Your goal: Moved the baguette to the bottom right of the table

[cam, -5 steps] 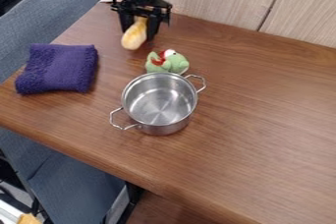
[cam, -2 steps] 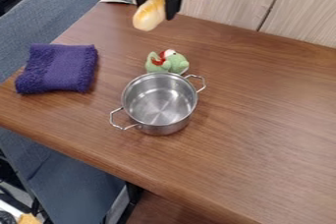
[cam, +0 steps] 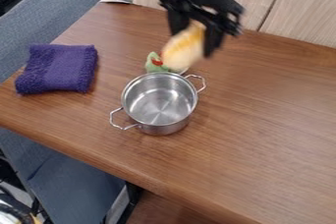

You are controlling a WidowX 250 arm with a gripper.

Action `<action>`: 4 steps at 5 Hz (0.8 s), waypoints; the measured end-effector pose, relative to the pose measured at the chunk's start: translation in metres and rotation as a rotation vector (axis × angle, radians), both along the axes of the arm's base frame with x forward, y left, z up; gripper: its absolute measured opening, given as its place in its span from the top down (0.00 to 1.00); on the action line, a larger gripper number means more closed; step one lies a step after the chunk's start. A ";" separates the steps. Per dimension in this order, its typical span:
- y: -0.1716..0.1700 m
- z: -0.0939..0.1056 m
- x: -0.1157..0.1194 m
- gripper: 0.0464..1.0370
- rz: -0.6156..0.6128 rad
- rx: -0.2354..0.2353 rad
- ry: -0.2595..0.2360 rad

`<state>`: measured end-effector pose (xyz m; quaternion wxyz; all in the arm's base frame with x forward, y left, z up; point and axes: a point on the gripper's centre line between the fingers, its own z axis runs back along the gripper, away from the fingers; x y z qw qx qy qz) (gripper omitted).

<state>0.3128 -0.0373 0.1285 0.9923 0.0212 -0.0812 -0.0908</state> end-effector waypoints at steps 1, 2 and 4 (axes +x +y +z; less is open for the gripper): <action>-0.041 -0.017 -0.019 0.38 -0.103 0.016 0.028; -0.062 -0.032 -0.027 0.38 -0.138 0.022 0.043; -0.081 -0.078 -0.037 0.38 -0.206 0.086 0.090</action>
